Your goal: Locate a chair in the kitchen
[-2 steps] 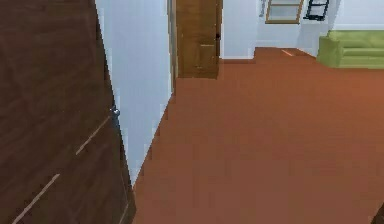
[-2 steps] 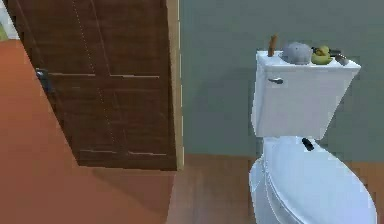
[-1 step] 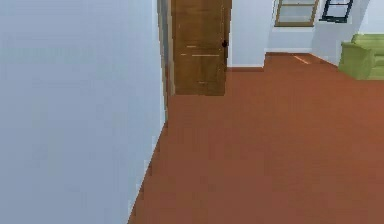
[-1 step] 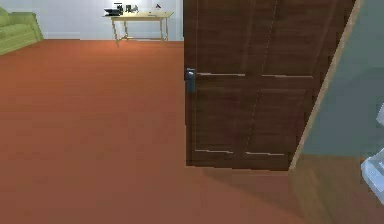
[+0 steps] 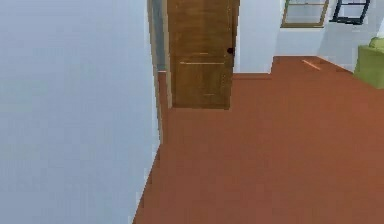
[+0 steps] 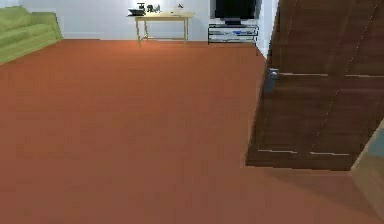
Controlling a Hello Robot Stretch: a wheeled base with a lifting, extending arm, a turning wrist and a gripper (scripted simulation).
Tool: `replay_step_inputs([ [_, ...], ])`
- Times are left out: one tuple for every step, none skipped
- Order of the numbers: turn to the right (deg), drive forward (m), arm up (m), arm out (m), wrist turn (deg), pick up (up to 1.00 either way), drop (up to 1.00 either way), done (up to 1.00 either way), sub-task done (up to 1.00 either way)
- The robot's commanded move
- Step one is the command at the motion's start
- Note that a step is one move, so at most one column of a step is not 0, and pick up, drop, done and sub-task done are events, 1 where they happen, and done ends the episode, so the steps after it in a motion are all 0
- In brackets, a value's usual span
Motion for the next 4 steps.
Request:
replay_step_inputs([
  [0.0,1.00,0.00,0.00,0.0,0.00,0.00,0.00,0.00],
  [0.0,1.00,0.00,0.00,0.0,0.00,0.00,0.00,0.00],
  [-3.0,0.00,0.00,0.00,0.0,0.00,0.00,0.00,0.00],
  [0.0,0.40,0.00,0.00,0.0,0.00,0.00,0.00,0.00],
])
